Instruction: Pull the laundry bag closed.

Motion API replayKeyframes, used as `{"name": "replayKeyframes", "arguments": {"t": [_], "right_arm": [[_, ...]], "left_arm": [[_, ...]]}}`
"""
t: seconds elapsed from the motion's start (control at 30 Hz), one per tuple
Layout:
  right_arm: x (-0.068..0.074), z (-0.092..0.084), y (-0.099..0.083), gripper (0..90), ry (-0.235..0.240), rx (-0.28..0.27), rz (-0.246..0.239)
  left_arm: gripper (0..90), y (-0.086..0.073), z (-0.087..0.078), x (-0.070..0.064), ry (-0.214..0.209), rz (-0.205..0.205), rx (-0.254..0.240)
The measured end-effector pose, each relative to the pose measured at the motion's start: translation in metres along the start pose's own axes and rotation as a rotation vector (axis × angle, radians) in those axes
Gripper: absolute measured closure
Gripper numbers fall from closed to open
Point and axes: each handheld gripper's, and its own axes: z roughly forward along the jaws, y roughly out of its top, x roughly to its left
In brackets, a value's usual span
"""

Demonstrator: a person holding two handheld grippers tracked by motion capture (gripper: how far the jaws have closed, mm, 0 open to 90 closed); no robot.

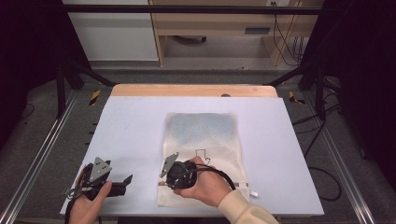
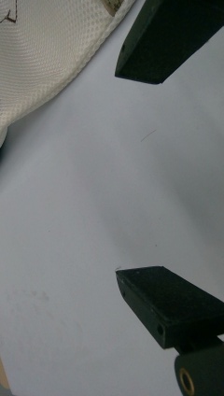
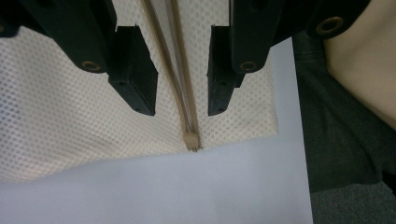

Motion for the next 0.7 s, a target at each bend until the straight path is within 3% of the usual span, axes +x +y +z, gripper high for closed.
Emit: {"name": "replayKeyframes", "arguments": {"t": [0.17, 0.4, 0.7], "right_arm": [[-0.001, 0.012, 0.009, 70.8, 0.017, 0.005, -0.011], [-0.003, 0.021, 0.017, 74.0, 0.031, 0.013, 0.01], [-0.005, 0.034, 0.025, 73.1, 0.059, 0.037, 0.019]], "left_arm": [[4.5, 0.0, 0.001, 0.001, -0.005, 0.002, 0.005], [4.6, 0.002, 0.002, 0.0, -0.008, 0.011, 0.014], [4.8, 0.002, 0.002, 0.0, -0.008, 0.014, 0.02]]}}
